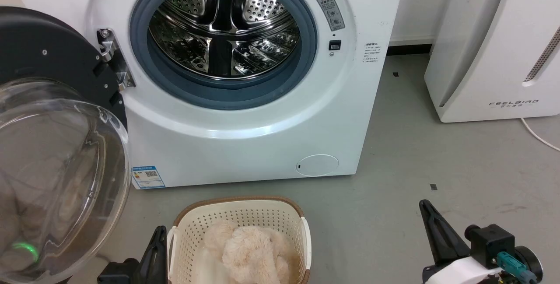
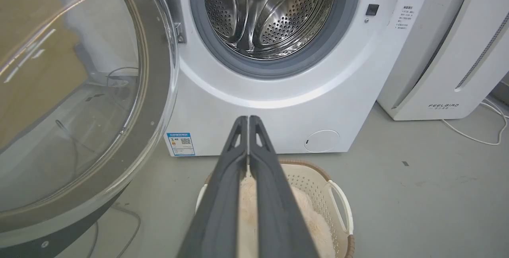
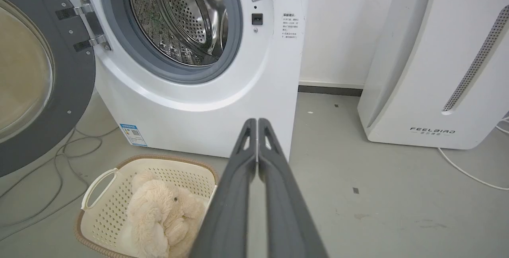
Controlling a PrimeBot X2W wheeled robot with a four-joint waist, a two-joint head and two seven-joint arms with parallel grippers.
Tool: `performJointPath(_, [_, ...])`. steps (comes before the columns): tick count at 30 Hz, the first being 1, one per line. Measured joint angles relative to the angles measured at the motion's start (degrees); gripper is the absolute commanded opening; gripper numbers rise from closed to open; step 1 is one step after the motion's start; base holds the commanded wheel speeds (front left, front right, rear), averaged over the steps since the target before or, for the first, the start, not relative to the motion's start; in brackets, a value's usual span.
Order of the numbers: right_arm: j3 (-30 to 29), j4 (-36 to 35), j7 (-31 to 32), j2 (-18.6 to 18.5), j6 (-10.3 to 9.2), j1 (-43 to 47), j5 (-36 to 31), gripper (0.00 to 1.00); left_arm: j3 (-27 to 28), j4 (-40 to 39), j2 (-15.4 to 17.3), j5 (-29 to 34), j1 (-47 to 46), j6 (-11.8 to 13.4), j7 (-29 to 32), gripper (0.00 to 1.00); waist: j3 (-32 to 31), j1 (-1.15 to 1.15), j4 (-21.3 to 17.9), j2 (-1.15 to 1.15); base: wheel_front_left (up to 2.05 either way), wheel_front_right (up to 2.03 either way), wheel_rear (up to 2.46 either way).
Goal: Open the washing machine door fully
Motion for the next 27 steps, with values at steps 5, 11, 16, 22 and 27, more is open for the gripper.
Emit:
performJointPath(5, [-0.02,-0.01,0.16,0.00,0.00,0.00,-0.01,0.00,0.33,0.00,-0.30,0.27,-0.01,-0.24,0.46,0.00,-0.01,0.00,0.17,0.00,0.00,0.00,0.00])
performJointPath(11, [-0.07,-0.07,0.23,0.00,0.00,-0.01,-0.11,0.00,0.71,-0.02,-0.64,1.14,-0.04,-0.80,0.74,0.00,-0.02,0.00,0.36,0.00,0.00,0.00,0.00])
performJointPath(16, [-0.14,-0.22,0.67,-0.01,0.00,-0.01,-0.18,0.00,1.04,-0.05,-0.91,1.65,-0.20,-1.00,1.16,0.00,-0.03,0.00,0.52,0.00,0.00,0.00,0.00])
performJointPath(22, [-0.23,-0.38,0.74,-0.01,0.00,-0.03,-0.20,0.00,1.44,-0.12,-1.51,2.34,-0.47,-1.49,1.71,0.00,-0.03,0.00,0.71,0.00,0.00,0.00,0.00])
performJointPath(27, [-0.32,-0.62,0.99,-0.01,0.00,-0.06,-0.30,0.00,1.86,-0.20,-1.92,3.07,-1.21,-1.79,2.13,0.00,-0.04,0.00,0.87,0.00,0.00,0.00,0.00])
